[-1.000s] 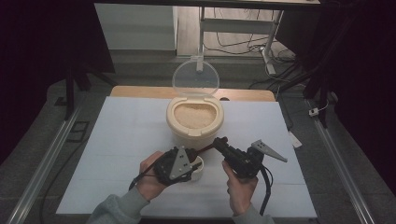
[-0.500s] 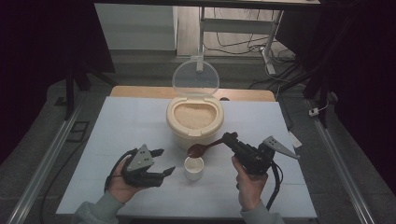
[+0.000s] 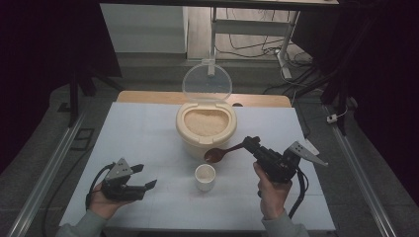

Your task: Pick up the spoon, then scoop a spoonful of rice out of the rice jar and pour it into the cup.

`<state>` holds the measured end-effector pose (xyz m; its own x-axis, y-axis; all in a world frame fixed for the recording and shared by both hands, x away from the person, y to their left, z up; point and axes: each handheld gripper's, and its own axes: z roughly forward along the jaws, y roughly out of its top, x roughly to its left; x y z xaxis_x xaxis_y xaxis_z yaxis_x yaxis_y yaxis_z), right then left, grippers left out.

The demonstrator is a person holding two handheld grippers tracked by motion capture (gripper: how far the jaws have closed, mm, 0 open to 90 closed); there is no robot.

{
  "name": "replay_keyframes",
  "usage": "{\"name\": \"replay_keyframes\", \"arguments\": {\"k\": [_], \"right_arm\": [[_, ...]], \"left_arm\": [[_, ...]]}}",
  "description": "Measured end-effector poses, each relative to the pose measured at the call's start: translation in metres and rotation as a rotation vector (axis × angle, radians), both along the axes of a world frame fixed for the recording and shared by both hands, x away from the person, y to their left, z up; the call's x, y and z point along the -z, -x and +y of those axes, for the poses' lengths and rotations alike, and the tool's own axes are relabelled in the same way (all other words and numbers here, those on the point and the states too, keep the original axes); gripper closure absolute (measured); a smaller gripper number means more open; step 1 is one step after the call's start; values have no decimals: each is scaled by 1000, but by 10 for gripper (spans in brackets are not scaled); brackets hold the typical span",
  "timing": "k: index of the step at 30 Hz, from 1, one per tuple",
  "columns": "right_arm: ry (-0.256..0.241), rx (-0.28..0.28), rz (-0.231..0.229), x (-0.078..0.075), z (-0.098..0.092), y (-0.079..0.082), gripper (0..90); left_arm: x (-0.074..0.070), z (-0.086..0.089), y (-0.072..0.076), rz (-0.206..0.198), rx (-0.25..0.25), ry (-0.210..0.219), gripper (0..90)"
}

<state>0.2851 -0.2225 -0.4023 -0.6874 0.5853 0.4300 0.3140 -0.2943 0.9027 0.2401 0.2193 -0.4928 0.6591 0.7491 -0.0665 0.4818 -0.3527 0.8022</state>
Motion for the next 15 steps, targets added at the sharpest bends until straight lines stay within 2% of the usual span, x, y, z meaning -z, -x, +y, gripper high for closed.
{"name": "replay_keyframes", "arguments": {"k": [4, 11, 15], "right_arm": [[-2, -5, -12, -2, -5, -1, 835], [-3, -18, -26, -4, -9, -2, 835], [-2, -22, -47, -11, -11, -4, 835]], "left_arm": [[5, 6, -2, 18, -20, 5, 250], [9, 7, -4, 32, -16, -6, 246], [9, 7, -5, 37, -13, -10, 246]]}}
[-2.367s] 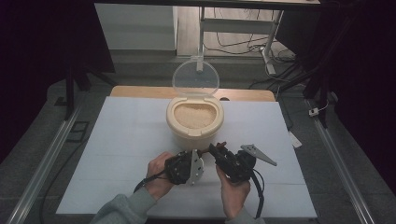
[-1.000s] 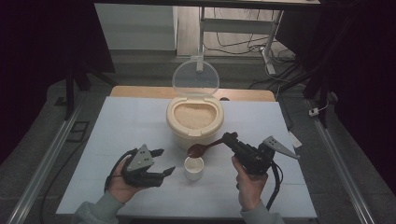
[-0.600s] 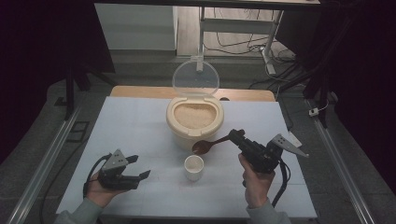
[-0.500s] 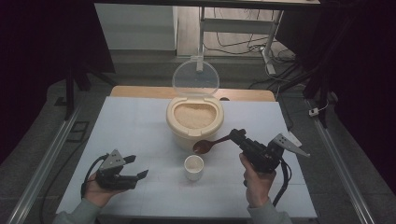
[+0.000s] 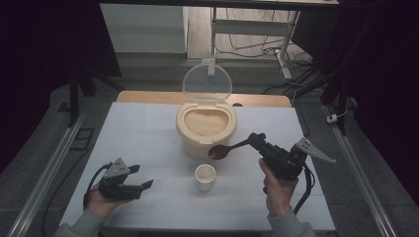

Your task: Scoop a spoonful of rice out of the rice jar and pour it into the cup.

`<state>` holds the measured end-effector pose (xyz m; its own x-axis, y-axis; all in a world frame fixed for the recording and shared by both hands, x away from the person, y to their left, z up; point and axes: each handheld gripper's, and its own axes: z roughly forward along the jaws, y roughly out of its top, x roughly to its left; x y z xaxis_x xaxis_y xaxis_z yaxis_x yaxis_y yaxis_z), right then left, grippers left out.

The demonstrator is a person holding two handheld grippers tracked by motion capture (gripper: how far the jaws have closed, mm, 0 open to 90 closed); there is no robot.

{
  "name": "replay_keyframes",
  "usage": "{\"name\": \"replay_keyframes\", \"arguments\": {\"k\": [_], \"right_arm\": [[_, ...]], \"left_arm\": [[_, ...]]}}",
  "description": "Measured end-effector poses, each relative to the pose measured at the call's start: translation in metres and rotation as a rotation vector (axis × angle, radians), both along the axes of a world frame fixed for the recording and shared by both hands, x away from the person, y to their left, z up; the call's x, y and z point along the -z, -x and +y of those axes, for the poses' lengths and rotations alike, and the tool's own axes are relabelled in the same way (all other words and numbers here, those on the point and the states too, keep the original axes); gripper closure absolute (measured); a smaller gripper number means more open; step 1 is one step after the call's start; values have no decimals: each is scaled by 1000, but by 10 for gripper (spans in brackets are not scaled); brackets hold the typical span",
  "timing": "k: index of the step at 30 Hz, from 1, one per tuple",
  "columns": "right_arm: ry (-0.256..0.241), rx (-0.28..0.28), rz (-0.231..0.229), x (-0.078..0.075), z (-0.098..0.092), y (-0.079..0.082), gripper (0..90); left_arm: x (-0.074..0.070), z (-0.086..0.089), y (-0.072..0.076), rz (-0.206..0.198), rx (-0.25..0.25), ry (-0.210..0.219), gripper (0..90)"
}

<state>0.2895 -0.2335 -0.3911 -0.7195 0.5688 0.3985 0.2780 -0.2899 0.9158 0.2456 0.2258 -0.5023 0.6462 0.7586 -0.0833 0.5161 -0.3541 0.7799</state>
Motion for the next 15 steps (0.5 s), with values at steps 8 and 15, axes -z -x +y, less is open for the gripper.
{"name": "replay_keyframes", "arguments": {"k": [8, 15], "right_arm": [[-27, 23, -15, -17, -4, -20, 835], [6, 72, -28, -34, 1, -49, 835]], "left_arm": [[1, 3, -1, 6, -7, -1, 245], [2, 3, -3, 17, -7, -3, 239]]}}
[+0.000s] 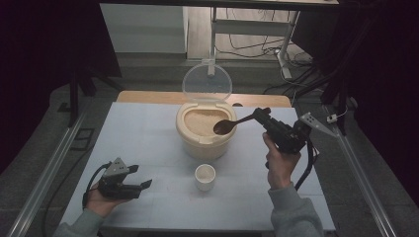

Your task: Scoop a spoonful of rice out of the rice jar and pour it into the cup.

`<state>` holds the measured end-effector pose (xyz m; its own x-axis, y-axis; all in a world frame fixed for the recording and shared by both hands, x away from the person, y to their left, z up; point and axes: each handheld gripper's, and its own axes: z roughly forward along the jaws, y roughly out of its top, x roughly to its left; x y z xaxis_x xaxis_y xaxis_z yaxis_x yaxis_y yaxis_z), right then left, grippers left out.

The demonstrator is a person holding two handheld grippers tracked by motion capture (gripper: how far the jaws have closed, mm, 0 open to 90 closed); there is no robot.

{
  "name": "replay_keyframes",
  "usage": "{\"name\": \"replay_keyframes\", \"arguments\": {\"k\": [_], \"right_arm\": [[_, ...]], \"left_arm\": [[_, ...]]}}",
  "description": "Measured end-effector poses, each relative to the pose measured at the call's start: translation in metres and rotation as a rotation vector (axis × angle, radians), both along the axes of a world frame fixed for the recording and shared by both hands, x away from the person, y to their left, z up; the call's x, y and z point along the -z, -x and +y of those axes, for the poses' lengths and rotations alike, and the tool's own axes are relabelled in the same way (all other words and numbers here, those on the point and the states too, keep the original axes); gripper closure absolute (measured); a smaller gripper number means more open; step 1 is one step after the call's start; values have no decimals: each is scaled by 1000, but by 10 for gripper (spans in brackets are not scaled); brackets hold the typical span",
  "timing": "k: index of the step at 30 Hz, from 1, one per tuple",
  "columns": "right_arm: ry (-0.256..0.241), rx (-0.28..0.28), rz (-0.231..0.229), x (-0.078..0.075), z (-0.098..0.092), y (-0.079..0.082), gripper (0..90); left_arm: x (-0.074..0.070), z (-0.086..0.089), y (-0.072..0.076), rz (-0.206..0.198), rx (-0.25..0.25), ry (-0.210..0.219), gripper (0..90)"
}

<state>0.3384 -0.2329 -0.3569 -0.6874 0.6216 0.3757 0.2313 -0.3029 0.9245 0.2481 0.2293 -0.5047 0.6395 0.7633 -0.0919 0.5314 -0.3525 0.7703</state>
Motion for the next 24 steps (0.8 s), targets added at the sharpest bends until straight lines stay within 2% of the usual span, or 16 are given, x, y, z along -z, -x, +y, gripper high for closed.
{"name": "replay_keyframes", "arguments": {"k": [2, 3, 8, 9, 12, 13, 15, 16, 20, 22, 24], "right_arm": [[10, 7, -4, -2, 2, -4, 835], [19, 14, -6, -4, 5, -11, 835], [35, 35, 8, -5, 11, -26, 835], [52, 53, 6, -4, 15, -31, 835], [70, 70, 7, -4, 18, -36, 835], [85, 78, 5, -3, 20, -39, 835], [146, 112, -6, -2, 29, -46, 835], [146, 112, -6, -2, 29, -46, 835], [243, 163, -34, 0, 38, -53, 835], [279, 168, -31, 3, 42, -54, 835], [335, 172, -34, 7, 47, -55, 835]], "left_arm": [[0, 0, 0, 2, 1, -1, 239], [0, 0, 0, 4, 2, -1, 239], [1, 0, 0, 5, 4, -1, 239], [1, 0, -1, 7, 5, -2, 239], [2, -1, -1, 14, 8, -6, 239], [2, -1, -2, 15, 8, -7, 238], [2, -1, -2, 16, 8, -7, 239], [2, -1, -2, 16, 8, -7, 239], [2, 0, -2, 18, 8, -7, 239], [3, -1, -2, 21, 9, -7, 239], [3, -1, -2, 23, 11, -9, 238]]}}
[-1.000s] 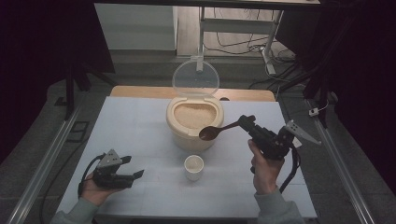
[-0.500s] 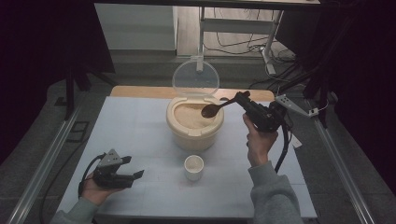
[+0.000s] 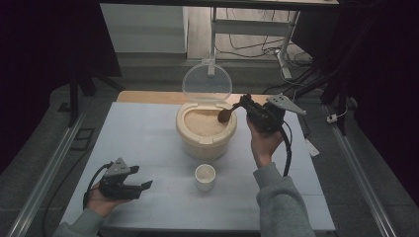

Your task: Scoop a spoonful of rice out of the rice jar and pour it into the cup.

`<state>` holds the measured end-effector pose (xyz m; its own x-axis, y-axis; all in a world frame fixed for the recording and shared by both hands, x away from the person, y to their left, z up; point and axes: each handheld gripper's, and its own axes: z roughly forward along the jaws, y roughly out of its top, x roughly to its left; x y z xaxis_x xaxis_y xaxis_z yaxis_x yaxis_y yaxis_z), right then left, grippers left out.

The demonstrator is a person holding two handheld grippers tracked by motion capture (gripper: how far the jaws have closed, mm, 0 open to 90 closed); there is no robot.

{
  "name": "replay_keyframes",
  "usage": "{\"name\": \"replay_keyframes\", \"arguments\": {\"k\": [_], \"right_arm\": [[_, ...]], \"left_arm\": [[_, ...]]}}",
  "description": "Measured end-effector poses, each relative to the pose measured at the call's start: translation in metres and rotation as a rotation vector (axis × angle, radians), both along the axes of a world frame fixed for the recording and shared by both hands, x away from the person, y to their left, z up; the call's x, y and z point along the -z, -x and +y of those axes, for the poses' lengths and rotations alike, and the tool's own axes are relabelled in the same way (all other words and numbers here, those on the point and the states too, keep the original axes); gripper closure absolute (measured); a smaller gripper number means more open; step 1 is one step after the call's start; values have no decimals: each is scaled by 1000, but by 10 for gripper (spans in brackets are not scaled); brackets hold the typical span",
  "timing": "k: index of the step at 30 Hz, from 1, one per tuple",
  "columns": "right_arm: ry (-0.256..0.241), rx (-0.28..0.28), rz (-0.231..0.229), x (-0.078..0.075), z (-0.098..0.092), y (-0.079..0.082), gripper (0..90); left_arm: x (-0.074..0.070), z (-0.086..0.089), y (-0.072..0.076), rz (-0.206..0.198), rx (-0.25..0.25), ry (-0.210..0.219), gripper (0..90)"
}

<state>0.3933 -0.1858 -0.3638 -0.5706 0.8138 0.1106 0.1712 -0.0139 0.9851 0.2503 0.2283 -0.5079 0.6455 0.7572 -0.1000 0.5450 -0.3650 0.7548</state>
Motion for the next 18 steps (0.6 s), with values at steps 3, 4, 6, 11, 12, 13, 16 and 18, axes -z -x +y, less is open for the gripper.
{"name": "replay_keyframes", "arguments": {"k": [3, 4, 6, 11, 12, 13, 16, 18], "right_arm": [[38, 4, 6, 5, 7, 1, 835], [37, -2, 16, 7, 8, 1, 835], [20, -9, 46, 12, 10, 0, 835], [-101, -26, 157, 31, 10, -6, 835], [-130, -24, 174, 34, 9, -8, 835], [-159, -26, 195, 37, 8, -9, 833], [-235, -24, 242, 41, 4, -13, 828], [-275, -21, 268, 41, 2, -15, 827]], "left_arm": [[0, 0, 0, 1, 2, -4, 238], [0, 0, 0, 1, 2, -4, 237], [0, -1, 0, 1, 4, -6, 238], [0, -2, 0, 3, 6, -8, 237], [0, -2, 0, 3, 5, -8, 237], [0, -2, 0, 3, 5, -8, 237], [0, -2, 0, 1, 4, -6, 237], [0, -2, 0, 1, 4, -7, 237]]}}
